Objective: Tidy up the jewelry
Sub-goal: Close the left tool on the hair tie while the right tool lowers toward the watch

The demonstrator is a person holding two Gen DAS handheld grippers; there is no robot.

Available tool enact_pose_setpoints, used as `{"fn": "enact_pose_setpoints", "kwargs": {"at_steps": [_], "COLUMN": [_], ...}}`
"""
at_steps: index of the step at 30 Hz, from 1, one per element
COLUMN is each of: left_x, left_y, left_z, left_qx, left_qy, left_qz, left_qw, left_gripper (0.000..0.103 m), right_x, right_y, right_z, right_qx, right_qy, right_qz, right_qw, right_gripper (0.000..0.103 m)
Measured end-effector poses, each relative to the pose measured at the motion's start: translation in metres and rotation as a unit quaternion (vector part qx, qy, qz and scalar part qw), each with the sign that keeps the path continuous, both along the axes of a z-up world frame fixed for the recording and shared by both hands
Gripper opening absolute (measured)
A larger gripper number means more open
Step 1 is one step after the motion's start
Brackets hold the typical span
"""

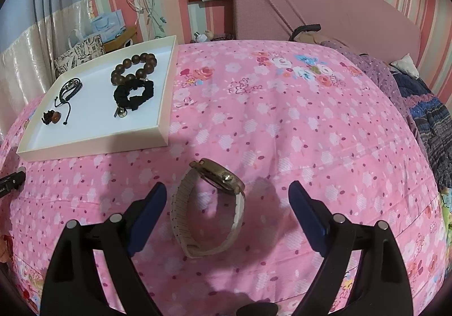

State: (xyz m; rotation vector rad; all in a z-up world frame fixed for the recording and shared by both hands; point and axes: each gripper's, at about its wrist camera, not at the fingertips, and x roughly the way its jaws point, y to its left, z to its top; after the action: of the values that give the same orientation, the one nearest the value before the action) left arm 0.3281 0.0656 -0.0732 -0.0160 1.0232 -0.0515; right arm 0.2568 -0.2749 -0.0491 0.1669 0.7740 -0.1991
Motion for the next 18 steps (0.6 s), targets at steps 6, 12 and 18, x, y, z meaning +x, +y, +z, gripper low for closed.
{"fn": "enact_pose_setpoints", "kwargs": {"at_steps": [6, 12, 18], "left_x": [-0.0026, -0.0046, -0.0059], "left_y": [-0.0039, -0.0019, 0.0020], "left_z": [-0.0006, 0.0005, 0.0027], "left_qx": [0.007, 0.003, 0.003], "left_qy": [0.001, 0.007, 0.009], "left_qz": [-0.009, -0.008, 0.000], "left_qw": [0.9999, 0.9999, 1.0000], "left_gripper": [0.051, 0.049, 0.032], "right_x": [0.0000, -0.0002, 0.0003], "right_y": [-0.0001, -0.0003, 0.0000], "right_z": [0.0006, 0.0001, -0.0006], "right_qx": [0.000, 0.000, 0.000], "right_qy": [0.000, 0.002, 0.003], "right_qz": [0.001, 0.001, 0.002], "right_qw": [1.000, 1.000, 1.000], "right_gripper": [0.088, 0.088, 0.088]}}
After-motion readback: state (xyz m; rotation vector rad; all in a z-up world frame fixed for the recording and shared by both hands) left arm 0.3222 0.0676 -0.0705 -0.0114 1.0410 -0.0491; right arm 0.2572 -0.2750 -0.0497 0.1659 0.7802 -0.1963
